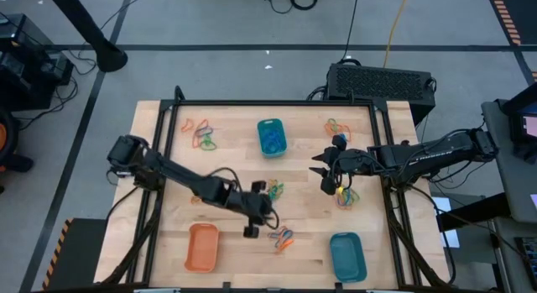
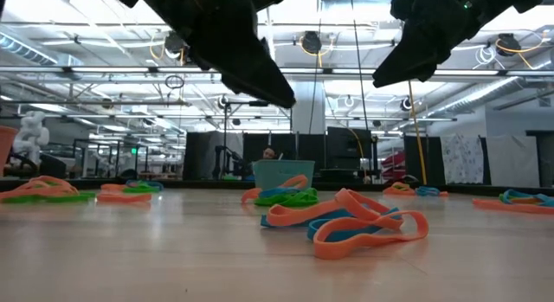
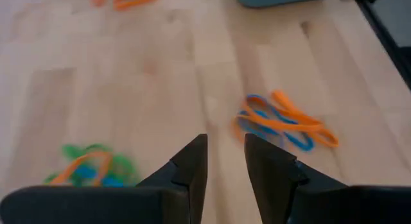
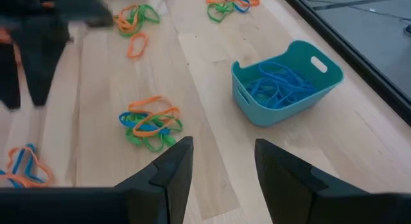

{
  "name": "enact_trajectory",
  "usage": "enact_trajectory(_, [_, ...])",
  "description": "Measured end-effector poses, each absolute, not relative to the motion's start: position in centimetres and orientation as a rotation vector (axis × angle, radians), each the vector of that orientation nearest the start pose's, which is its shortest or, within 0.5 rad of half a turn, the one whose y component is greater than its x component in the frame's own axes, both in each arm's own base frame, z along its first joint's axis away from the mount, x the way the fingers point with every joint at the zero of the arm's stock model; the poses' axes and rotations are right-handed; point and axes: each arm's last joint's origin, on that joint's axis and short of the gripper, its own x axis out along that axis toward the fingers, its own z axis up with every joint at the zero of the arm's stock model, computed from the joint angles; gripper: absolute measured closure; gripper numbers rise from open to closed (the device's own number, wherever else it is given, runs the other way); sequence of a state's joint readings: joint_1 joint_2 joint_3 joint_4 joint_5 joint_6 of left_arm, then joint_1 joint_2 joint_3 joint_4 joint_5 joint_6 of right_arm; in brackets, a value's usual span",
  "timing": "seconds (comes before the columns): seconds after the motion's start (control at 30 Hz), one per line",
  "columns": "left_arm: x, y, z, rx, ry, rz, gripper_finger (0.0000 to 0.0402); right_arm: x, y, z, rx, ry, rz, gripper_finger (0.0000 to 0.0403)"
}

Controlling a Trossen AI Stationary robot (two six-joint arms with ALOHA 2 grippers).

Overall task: Sort rubber bands into baskets
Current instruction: Put the blue rubber band into the top blue bin

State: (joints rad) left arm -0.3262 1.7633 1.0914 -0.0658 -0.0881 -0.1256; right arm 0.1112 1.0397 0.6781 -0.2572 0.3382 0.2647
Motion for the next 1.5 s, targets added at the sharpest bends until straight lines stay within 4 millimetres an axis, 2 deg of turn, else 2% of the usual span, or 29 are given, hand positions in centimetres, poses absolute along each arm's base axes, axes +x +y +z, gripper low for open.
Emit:
enact_trajectory(0.27, [35.4, -16.0, 15.9, 0.082, 0.798, -0.312, 0.029, 21.4, 1.4, 24.6, 0.13, 0.562, -0.3, 0.0243])
enact_trajectory(0.47, [34.9, -17.8, 13.7, 0.167, 0.836, -0.291, 0.029, 21.5, 1.4, 24.7, 0.155, 0.548, -0.305, 0.0243])
enact_trajectory(0.6, [34.9, -17.8, 13.0, 0.212, 0.841, -0.225, 0.029, 21.5, 1.4, 24.7, 0.159, 0.545, -0.306, 0.0243])
enact_trajectory(1.2, [35.5, -16.8, 11.9, 0.181, 0.877, -0.231, 0.0291, 21.5, 1.4, 24.7, 0.159, 0.546, -0.306, 0.0243])
enact_trajectory(1.5, [35.8, -16.5, 11.8, 0.152, 0.887, -0.269, 0.0341, 21.5, 1.4, 24.7, 0.159, 0.545, -0.306, 0.0243])
